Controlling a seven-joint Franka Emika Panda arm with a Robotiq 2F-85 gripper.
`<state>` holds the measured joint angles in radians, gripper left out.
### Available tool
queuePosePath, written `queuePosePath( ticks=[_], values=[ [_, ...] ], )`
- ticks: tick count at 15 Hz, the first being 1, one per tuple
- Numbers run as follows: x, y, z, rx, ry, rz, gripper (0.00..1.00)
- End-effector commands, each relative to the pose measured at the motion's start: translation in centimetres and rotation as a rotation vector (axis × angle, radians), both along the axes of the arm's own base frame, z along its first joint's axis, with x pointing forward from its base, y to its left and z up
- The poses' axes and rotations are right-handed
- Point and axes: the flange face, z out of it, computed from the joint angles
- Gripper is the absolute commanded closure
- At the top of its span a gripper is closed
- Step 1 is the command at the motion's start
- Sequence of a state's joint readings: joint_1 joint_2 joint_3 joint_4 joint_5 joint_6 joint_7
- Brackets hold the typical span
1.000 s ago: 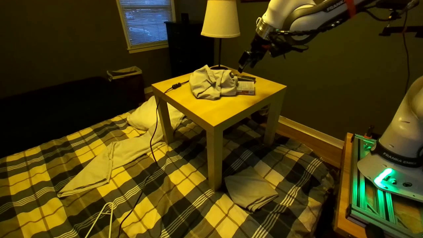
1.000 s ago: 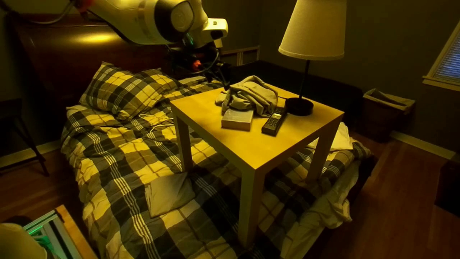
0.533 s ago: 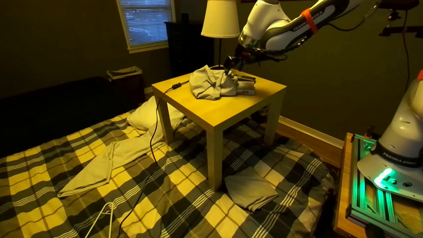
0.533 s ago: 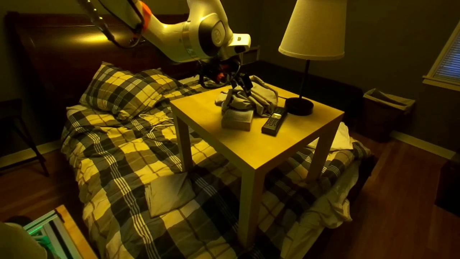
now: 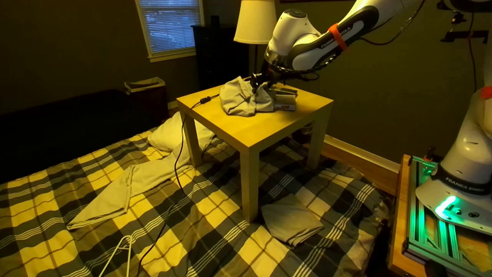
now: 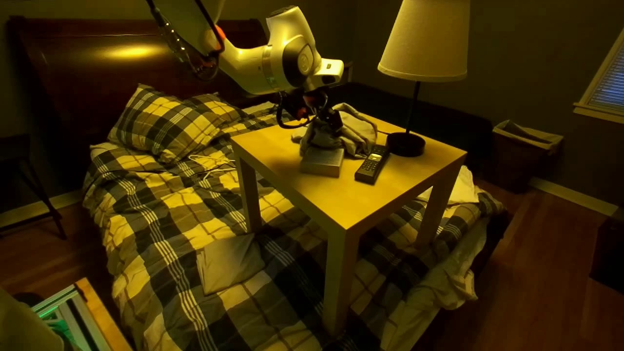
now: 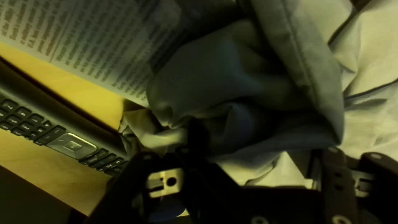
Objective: Put the shirt on the bed
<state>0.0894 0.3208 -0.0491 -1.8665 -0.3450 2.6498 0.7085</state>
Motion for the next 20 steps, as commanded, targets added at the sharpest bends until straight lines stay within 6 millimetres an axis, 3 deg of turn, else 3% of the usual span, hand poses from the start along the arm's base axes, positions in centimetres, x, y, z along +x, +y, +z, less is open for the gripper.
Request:
queuePosePath(
  ticks=[1,6,7,10,14,20],
  values=[
    [0.6,1.3,-0.2,0.016,-0.007,-0.008,0.58],
    [-0.2,2.9,1.5,0.053,-0.001,0.005,0.96],
    [-0.5,3.2,1.7,0.071,0.0,0.001,1.0],
    [-1.2,4.2,3.2,0.116,-0.004,-0.002,1.0],
    [-2.3,6.1,7.1,0.169,-0.055,0.033,0.99],
    [-5.3,12.7,13.6,0.222,-0.174,0.247,0.99]
  ],
)
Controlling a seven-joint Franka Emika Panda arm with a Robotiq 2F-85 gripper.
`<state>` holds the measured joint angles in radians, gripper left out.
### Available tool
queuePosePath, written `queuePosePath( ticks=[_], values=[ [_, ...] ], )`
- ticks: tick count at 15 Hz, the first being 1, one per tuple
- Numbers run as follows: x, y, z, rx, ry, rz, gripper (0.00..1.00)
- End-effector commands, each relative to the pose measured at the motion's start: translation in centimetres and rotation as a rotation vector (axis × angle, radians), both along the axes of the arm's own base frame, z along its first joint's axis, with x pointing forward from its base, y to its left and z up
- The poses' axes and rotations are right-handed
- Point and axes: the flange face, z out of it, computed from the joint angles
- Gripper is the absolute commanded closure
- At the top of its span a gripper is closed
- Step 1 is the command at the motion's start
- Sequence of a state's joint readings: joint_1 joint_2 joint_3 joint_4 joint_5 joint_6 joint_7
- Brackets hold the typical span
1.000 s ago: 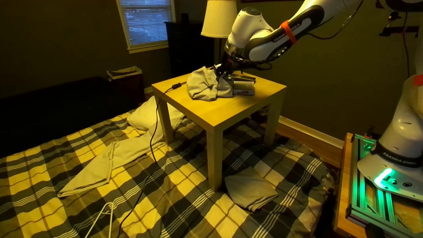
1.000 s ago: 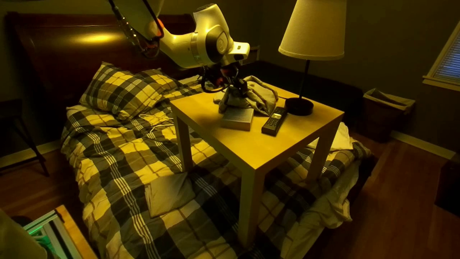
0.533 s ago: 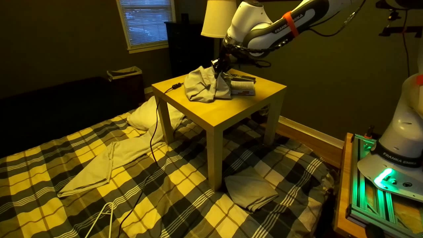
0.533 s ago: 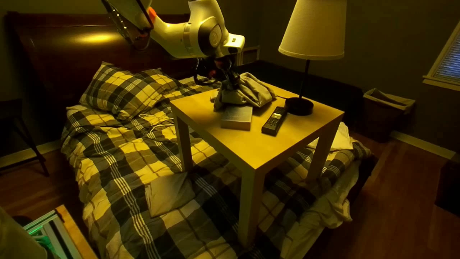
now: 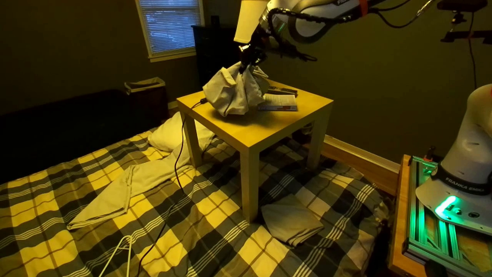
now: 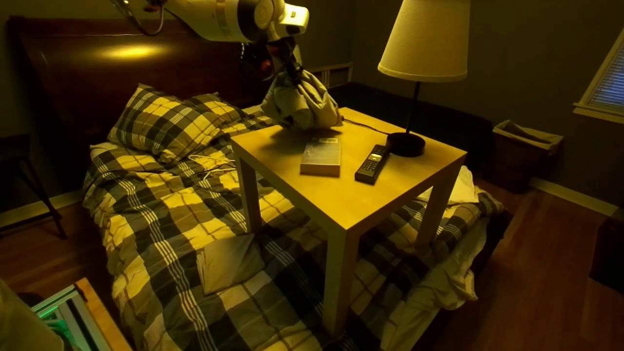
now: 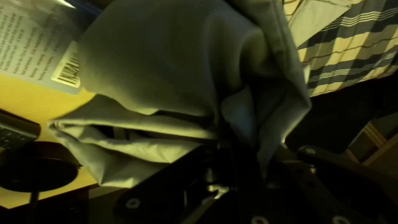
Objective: Put the shirt on the bed
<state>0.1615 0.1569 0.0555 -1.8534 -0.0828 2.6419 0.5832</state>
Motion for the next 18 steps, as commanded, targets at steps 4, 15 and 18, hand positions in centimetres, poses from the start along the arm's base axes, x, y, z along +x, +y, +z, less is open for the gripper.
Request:
queuePosePath(
  ticks=[4,15,18],
  values=[
    [-4.9,9.0,4.0,0.063,-0.103,0.299,0.99],
    [-9.9,17.0,-1.4,0.06,0.126,0.797,0.62],
    [-10.4,16.5,-1.4,0.069,0.182,0.857,0.4]
  ],
)
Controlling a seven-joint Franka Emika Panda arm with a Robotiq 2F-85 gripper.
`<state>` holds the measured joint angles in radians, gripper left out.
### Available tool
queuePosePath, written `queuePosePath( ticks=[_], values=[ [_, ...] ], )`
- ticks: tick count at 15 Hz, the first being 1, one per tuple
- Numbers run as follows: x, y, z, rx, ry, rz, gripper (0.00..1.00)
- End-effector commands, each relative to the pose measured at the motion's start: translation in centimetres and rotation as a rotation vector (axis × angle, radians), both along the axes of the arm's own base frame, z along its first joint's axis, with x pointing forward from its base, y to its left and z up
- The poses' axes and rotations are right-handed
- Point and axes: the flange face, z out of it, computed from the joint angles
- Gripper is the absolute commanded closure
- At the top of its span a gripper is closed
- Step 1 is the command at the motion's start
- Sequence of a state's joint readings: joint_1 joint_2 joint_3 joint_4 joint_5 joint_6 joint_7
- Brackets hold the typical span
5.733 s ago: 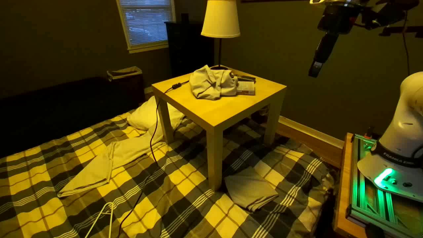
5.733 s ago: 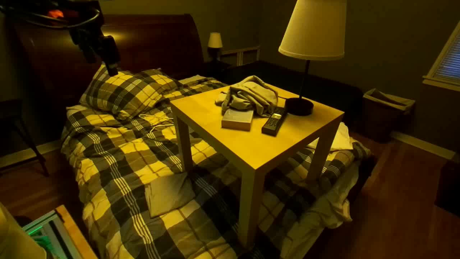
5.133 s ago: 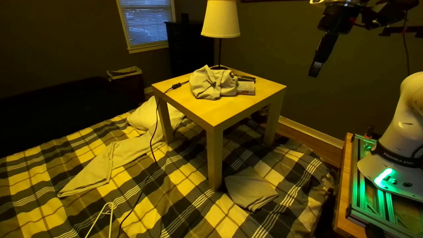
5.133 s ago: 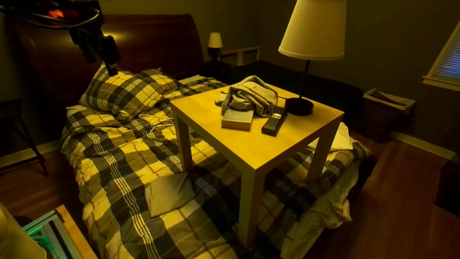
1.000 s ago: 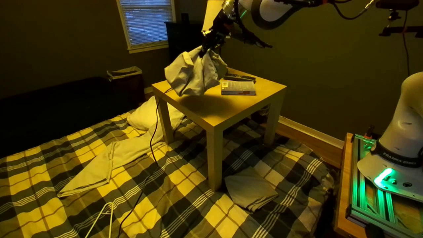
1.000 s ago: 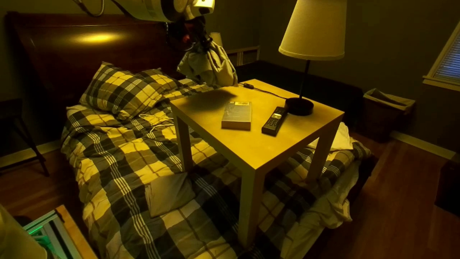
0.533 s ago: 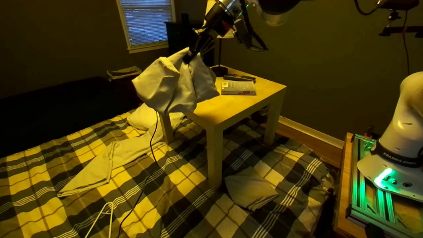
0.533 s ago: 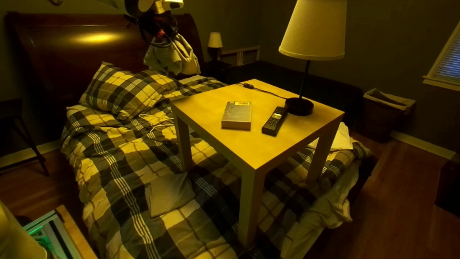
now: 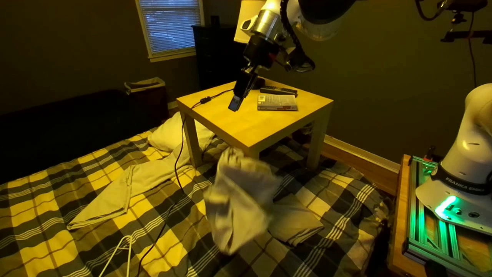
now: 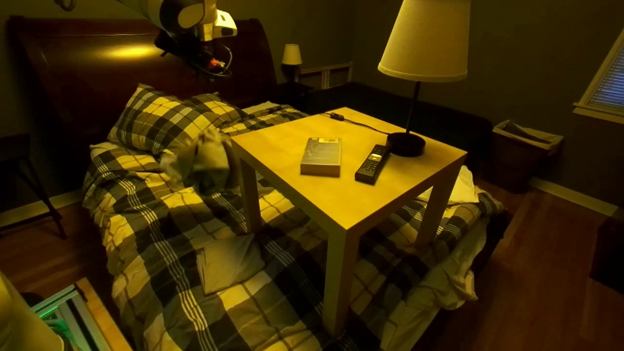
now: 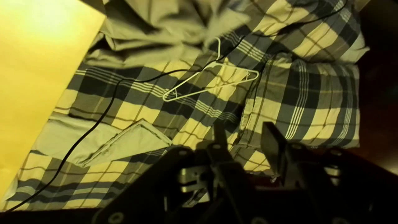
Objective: Put the shirt on the bed
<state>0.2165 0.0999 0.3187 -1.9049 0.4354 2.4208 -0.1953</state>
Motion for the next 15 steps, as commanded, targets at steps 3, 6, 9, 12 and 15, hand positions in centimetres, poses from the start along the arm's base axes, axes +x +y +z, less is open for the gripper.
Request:
queuePosePath(
  ticks=[3,6,9,12,15],
  values=[
    [0.0,-3.5,0.8,-0.09,0.046,-0.059,0.16],
    [0.6,-7.5,1.0,-0.244,0.013,-0.162,0.0],
    [0.2,-11.4,1.3,-0.389,0.033,-0.245,0.0],
    [-1.5,-15.4,1.4,-0.527,0.112,-0.32,0.0],
    [-3.9,-18.5,1.9,-0.615,0.261,-0.391,0.0]
  ],
)
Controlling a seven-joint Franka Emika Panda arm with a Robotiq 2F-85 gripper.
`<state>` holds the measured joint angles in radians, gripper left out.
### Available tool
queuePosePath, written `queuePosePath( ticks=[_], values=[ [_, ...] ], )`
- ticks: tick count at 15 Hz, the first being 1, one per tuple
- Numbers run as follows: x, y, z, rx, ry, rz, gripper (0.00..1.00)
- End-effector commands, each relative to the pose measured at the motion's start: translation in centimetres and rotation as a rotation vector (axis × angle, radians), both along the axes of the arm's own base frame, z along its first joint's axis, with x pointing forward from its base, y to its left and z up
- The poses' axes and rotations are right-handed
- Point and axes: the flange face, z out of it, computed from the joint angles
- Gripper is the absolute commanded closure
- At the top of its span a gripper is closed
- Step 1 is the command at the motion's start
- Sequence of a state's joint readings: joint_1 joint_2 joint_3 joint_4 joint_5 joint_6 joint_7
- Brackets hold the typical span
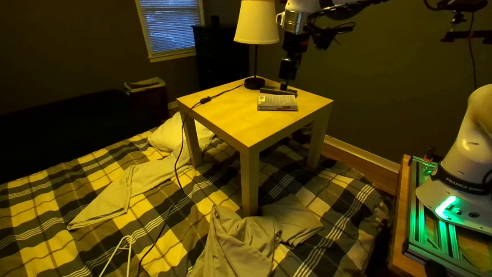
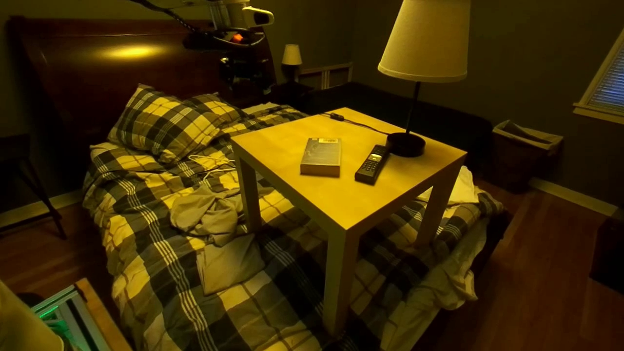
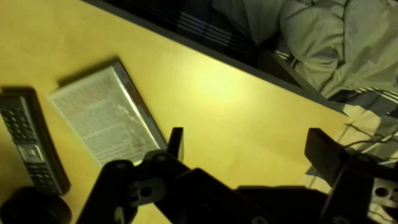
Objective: Put the shirt on the bed
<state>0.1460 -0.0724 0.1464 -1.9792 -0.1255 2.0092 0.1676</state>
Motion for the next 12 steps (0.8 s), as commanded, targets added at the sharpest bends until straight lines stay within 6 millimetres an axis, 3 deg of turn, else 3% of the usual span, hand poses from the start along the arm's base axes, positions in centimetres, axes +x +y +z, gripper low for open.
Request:
queuePosePath(
  ticks=[1,4,7,8,12],
  values=[
    [-3.8,-3.3,0.7,-0.081,0.14,-0.132,0.0],
    [-6.2,-5.4,1.5,-0.062,0.275,-0.217,0.0],
    [-7.7,-7.3,2.3,-0.017,0.287,-0.301,0.0],
    [-6.1,-6.2,2.3,-0.057,0.279,-0.244,0.0],
    [-6.9,-7.3,2.7,-0.032,0.277,-0.28,0.0]
  ],
)
